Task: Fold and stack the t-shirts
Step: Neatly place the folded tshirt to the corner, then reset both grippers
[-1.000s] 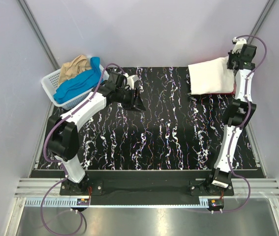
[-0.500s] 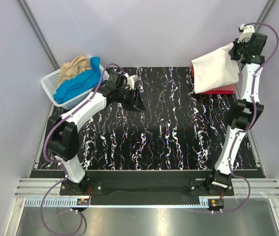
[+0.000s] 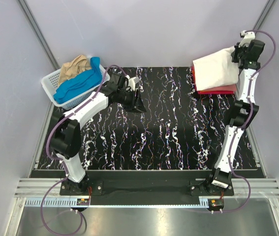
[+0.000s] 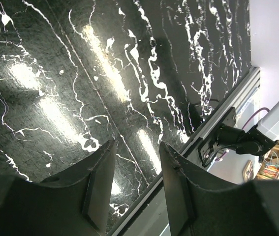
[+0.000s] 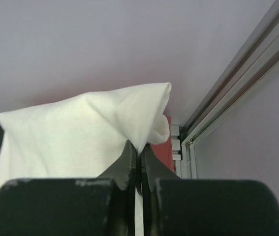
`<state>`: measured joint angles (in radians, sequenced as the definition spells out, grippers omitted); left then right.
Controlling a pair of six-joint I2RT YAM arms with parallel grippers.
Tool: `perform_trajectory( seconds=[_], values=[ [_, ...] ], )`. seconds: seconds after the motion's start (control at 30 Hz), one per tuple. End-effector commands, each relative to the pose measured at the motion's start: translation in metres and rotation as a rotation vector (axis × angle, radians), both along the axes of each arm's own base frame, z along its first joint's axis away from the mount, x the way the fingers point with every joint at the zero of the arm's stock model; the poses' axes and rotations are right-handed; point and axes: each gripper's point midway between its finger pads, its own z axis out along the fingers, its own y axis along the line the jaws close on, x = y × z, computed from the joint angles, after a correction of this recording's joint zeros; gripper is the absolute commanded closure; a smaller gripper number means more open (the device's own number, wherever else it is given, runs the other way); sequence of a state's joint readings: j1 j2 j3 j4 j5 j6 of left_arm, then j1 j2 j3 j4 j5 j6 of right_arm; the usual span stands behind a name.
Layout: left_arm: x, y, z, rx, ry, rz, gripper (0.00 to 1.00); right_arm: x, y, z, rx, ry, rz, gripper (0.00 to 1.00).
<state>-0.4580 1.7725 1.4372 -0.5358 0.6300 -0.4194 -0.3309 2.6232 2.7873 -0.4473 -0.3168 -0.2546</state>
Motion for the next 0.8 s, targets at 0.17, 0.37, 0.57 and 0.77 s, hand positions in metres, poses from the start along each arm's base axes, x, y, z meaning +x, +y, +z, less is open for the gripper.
perform_trajectory(
  seconds=[0.17, 0.37, 0.57, 0.77],
  values=[
    [0.004, -0.009, -0.015, -0.014, 0.035, -0.026, 0.54, 0.038, -0.047, 0.004, 0.011, -0.279, -0.103, 0.54],
    [0.006, -0.011, -0.013, -0.022, 0.032, -0.031, 0.54, 0.026, -0.042, 0.04, 0.048, -0.298, -0.103, 0.27],
    [0.002, -0.011, 0.014, -0.054, -0.024, -0.038, 0.53, -0.009, -0.012, 0.071, 0.275, -0.186, -0.132, 0.13],
    [0.008, 0.011, 0.068, -0.019, -0.255, 0.023, 0.53, -0.086, 0.062, 0.086, 0.609, 0.037, -0.165, 0.22]
  ],
)
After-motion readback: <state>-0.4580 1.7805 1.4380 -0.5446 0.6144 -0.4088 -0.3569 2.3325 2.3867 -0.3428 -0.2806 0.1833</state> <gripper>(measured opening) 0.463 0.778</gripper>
